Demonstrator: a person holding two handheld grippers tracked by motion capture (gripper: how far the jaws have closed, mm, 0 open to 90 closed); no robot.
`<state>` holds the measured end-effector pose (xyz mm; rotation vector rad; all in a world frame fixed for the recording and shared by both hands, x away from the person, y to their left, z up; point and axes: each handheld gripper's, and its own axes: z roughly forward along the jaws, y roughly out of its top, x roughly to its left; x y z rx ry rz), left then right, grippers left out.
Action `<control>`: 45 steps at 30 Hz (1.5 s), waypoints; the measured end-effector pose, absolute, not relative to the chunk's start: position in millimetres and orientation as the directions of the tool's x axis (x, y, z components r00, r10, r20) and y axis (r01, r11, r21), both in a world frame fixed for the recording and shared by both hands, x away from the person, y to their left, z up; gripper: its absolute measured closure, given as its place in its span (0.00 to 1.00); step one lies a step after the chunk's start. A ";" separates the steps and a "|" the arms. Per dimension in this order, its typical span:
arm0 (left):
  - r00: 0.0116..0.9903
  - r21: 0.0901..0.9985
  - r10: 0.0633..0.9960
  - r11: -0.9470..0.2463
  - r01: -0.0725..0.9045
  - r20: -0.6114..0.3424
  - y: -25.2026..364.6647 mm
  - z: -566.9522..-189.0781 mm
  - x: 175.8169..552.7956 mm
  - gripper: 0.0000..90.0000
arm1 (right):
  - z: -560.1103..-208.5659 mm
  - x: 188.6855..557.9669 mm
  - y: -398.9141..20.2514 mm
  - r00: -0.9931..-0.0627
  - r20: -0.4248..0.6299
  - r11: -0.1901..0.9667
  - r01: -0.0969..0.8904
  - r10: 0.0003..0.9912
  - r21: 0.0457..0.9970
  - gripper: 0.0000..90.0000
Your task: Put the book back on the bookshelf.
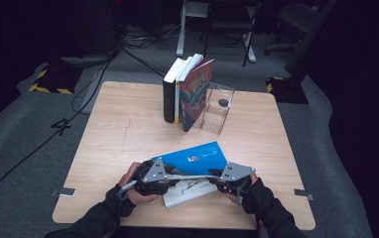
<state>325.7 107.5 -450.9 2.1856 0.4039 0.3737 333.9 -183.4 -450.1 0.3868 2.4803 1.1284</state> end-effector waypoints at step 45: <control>0.859 0.695 0.475 -0.684 0.222 0.192 133.9 -437.6 320.4 0.61 | -443.6 335.1 -171.5 -0.925 -0.250 0.663 0.002 0.286 0.749 0.87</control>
